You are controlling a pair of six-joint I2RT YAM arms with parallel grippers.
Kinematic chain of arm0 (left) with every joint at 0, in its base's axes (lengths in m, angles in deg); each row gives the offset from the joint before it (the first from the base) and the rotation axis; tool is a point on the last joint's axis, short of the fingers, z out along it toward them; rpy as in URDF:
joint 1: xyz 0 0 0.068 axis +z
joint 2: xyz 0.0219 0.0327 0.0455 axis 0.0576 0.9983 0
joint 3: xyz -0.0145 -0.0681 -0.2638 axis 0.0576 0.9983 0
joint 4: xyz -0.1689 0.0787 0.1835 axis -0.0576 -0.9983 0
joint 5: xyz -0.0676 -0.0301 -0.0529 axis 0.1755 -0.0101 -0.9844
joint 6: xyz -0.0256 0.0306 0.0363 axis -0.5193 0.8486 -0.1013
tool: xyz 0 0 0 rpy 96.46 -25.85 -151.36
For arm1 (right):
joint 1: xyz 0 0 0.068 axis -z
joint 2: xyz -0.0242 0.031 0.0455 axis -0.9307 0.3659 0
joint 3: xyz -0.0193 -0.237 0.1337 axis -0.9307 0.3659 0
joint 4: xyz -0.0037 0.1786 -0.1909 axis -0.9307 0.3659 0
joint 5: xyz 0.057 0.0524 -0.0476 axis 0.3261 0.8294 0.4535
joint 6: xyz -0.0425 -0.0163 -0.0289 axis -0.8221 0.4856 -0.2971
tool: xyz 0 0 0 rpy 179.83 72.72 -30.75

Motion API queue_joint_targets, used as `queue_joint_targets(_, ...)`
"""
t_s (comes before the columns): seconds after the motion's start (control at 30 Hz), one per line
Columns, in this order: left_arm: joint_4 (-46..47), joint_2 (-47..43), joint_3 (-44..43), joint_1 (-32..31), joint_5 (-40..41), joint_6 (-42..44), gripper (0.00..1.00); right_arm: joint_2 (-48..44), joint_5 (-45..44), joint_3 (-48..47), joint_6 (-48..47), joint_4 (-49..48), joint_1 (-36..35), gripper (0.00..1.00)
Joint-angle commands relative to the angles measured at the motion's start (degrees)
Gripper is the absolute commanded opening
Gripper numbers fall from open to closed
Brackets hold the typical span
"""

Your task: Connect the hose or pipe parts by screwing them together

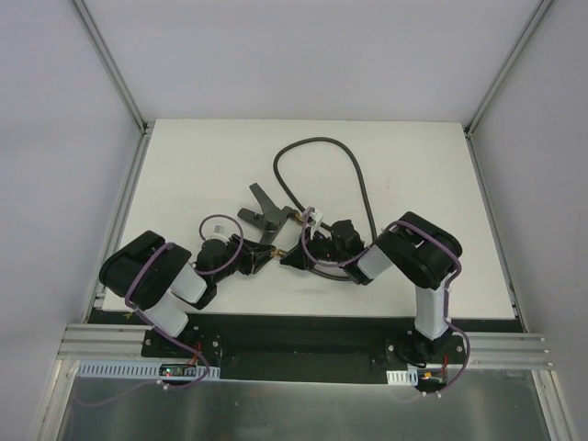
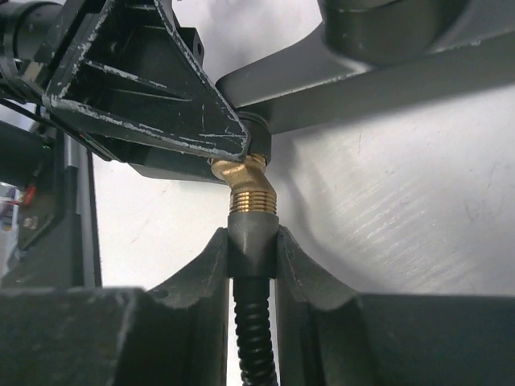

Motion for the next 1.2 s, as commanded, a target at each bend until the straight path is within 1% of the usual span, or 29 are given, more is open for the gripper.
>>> queue_joint_targets(0.0, 14.5, 0.1, 0.3, -1.5, -2.8, 0.3, 0.0, -1.8, -1.0, 0.4, 4.7, -11.3, 1.3, 0.3)
queue_joint_targets(0.03, 14.3, 0.0, 0.1, -1.5, -2.7, 0.2, 0.0, -2.9, -1.7, 1.5, 3.6, -10.1, 1.3, 0.36)
queue_joint_targets(0.07, 13.9, -0.2, 0.0, -1.5, -2.7, 0.2, 0.0, -4.0, -3.4, 1.9, 2.2, -6.6, 1.3, 0.44)
queue_joint_targets(0.1, 13.6, -0.2, -0.1, -1.5, -2.5, 0.2, 0.0, -6.7, -4.3, 2.6, -0.3, -4.7, 1.2, 0.56)
queue_joint_targets(0.17, 13.2, -0.5, -0.3, -1.5, -2.2, 0.1, 0.0, -9.4, -6.0, 4.0, -3.3, 0.5, 1.2, 0.69)
queue_joint_targets(0.2, 12.7, -0.5, -0.5, -1.5, -2.4, 0.1, 0.0, -12.1, -6.8, 4.3, -4.7, 2.7, 1.2, 0.84)
queue_joint_targets(0.23, 12.3, -0.7, -0.8, -1.5, -2.4, 0.1, 0.0, -13.6, -7.5, 4.7, -8.1, 4.6, 1.1, 0.88)
queue_joint_targets(0.27, 11.8, -1.1, -0.9, -1.5, -2.4, 0.1, 0.0, -15.1, -10.3, 6.0, -10.4, 8.0, 0.6, 0.93)
queue_joint_targets(0.3, 11.1, -1.3, -1.0, -1.5, -2.6, 0.0, 0.0, -18.6, -12.9, 6.5, -13.1, 10.0, -1.0, 0.96)
queue_joint_targets(0.33, 10.4, -1.6, -1.4, -1.5, -2.7, 0.1, 0.0, -20.4, -15.7, 6.8, -19.0, 12.5, -2.2, 0.96)
queue_joint_targets(0.37, 9.6, -2.3, -1.6, -1.5, -2.7, 0.2, 0.0, -22.1, -22.3, 6.7, -22.9, 18.6, -3.7, 0.96)
queue_joint_targets(0.4, 8.9, -2.7, -2.1, -1.5, -2.7, 0.3, 0.0, -24.7, -26.0, 5.7, -26.6, 21.6, -7.4, 0.96)
queue_joint_targets(0.43, 7.5, -3.1, -2.2, -1.5, -2.7, 0.7, 0.0, -25.6, -33.5, 5.5, -30.1, 23.8, -9.6, 0.95)
queue_joint_targets(0.47, 7.0, -3.8, -2.3, -1.5, -2.7, 0.8, 0.0, -26.3, -36.6, 5.3, -37.2, 25.6, -11.7, 0.95)
queue_joint_targets(0.5, 6.6, -4.0, -2.6, -1.5, -2.7, 0.9, 0.0, -26.9, -39.2, 5.2, -39.8, 25.8, -15.1, 0.95)
queue_joint_targets(0.57, 5.3, -4.7, -2.9, -1.5, -2.7, 0.9, 0.0, -26.6, -44.9, 4.8, -45.7, 26.0, -17.6, 0.92)
queue_joint_targets(0.63, 4.9, -4.9, -3.2, -1.5, -2.9, 1.0, 0.0, -25.5, -47.6, 4.4, -49.0, 25.6, -20.7, 0.88)
queue_joint_targets(0.67, 4.7, -5.3, -3.2, -1.5, -2.9, 0.9, 0.0, -24.8, -51.0, 4.1, -50.4, 24.8, -21.7, 0.86)
queue_joint_targets(0.73, 4.5, -5.7, -3.2, -1.5, -3.2, 0.8, 0.0, -22.4, -56.2, 2.6, -54.1, 24.2, -24.0, 0.79)
queue_joint_targets(0.77, 3.5, -6.2, -3.3, -1.5, -3.2, 0.9, 0.0, -20.4, -57.9, 2.1, -55.5, 23.1, -24.8, 0.76)
queue_joint_targets(0.8, 3.1, -6.6, -3.2, -1.5, -3.1, 0.9, 0.0, -19.5, -59.4, 1.6, -57.8, 22.3, -26.0, 0.71)
queue_joint_targets(0.83, 2.5, -6.9, -3.3, -1.5, -3.1, 1.0, 0.0, -18.6, -61.6, 0.8, -59.0, 20.9, -26.5, 0.69)
queue_joint_targets(0.87, 1.6, -7.6, -3.3, -1.5, -3.0, 1.2, 0.0, -17.1, -62.3, 0.4, -59.9, 20.3, -26.9, 0.64)
queue_joint_targets(1.0, -0.6, -9.3, -3.8, -1.5, -3.1, 1.8, 0.0, -14.7, -63.7, -0.9, -61.3, 18.3, -27.8, 0.61)
queue_joint_targets(1.03, -1.0, -9.6, -3.8, -1.5, -3.0, 1.9, 0.0, -14.5, -63.5, -1.1, -60.9, 18.1, -27.9, 0.6)
queue_joint_targets(1.07, -1.3, -10.1, -3.8, -1.5, -3.0, 2.0, 0.0, -14.0, -63.3, -1.6, -60.7, 18.0, -27.8, 0.56)
queue_joint_targets(1.1, -1.9, -10.3, -3.8, -1.5, -2.9, 2.2, 0.0, -13.9, -63.2, -1.8, -60.4, 18.0, -27.9, 0.52)
queue_joint_targets(1.13, -2.0, -10.5, -3.8, -1.5, -2.9, 2.2, 0.0, -13.7, -62.9, -2.1, -59.8, 18.1, -27.9, 0.44)
queue_joint_targets(1.17, -2.0, -10.6, -3.7, -1.5, -3.0, 2.2, 0.0, -13.7, -62.5, -2.3, -59.3, 18.4, -27.8, 0.3)
